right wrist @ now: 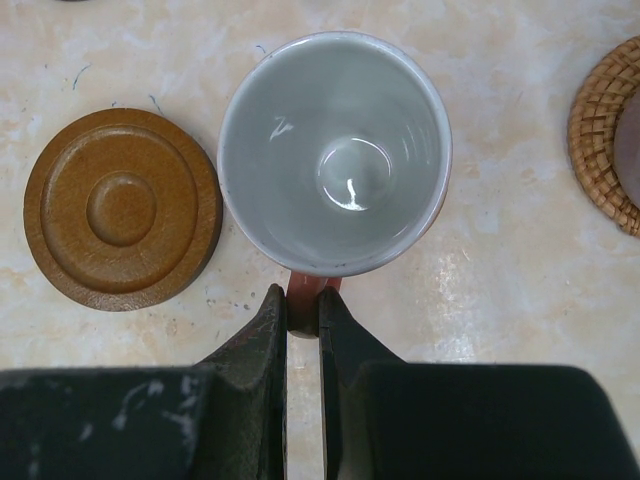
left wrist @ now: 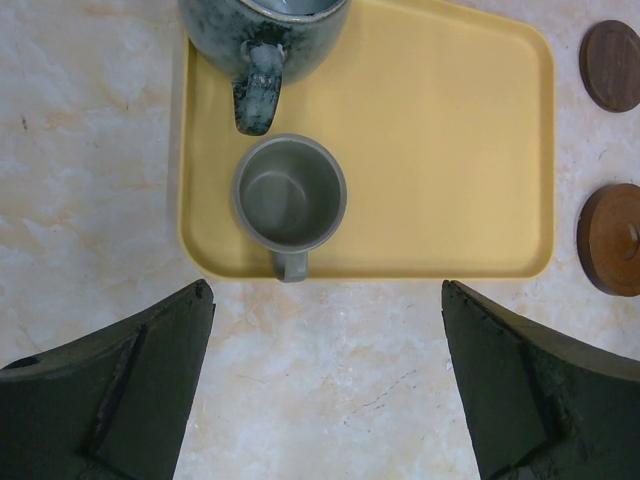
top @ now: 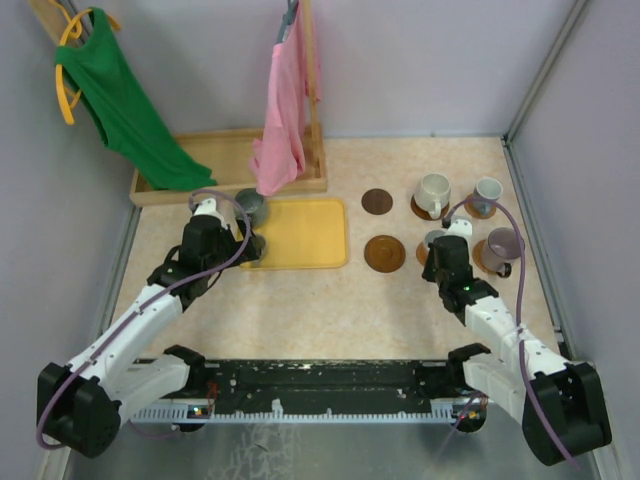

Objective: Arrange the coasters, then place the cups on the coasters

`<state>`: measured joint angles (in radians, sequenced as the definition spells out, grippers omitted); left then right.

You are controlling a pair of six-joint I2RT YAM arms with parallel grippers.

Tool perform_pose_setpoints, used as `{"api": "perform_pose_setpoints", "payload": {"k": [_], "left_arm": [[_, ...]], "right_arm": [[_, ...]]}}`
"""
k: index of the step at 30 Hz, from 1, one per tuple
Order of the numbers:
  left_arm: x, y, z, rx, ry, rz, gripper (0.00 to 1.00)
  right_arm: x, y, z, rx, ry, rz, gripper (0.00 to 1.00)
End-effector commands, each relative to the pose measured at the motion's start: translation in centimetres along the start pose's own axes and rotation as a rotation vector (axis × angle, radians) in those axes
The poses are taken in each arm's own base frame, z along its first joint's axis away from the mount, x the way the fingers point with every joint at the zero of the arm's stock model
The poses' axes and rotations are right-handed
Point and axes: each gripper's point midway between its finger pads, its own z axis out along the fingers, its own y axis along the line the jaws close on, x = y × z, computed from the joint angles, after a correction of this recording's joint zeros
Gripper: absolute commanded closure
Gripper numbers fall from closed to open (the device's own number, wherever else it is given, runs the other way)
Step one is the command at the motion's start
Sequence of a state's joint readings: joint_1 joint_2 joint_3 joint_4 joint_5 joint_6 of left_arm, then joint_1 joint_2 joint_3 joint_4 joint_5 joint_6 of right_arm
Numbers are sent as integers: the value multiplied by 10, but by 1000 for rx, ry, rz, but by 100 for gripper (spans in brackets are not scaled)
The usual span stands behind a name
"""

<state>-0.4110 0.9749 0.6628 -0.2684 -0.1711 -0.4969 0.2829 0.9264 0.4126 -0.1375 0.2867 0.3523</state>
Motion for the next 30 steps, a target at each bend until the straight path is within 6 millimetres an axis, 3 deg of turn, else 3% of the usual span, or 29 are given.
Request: {"api": "perform_pose_setpoints", "payload": {"k": [1, 6, 12, 20, 30], "left_arm": [[-1, -4, 2, 18, -12, -1, 0], [-1, -4, 2, 18, -10, 0, 0], [0, -5, 3, 20, -7, -1, 0], [0, -6, 4, 24, -5, -3, 0], [0, -7, 5, 28, -3, -1, 0]], "right_arm": [[-28, 6, 1, -13, -97, 49, 100], [-29, 2, 1, 11, -93, 59, 83], [-30, -1, -1, 31, -95, 72, 75], [-31, -7, -2, 70, -87, 88, 72], [-32, -28, -9, 189, -101, 138, 72]]}}
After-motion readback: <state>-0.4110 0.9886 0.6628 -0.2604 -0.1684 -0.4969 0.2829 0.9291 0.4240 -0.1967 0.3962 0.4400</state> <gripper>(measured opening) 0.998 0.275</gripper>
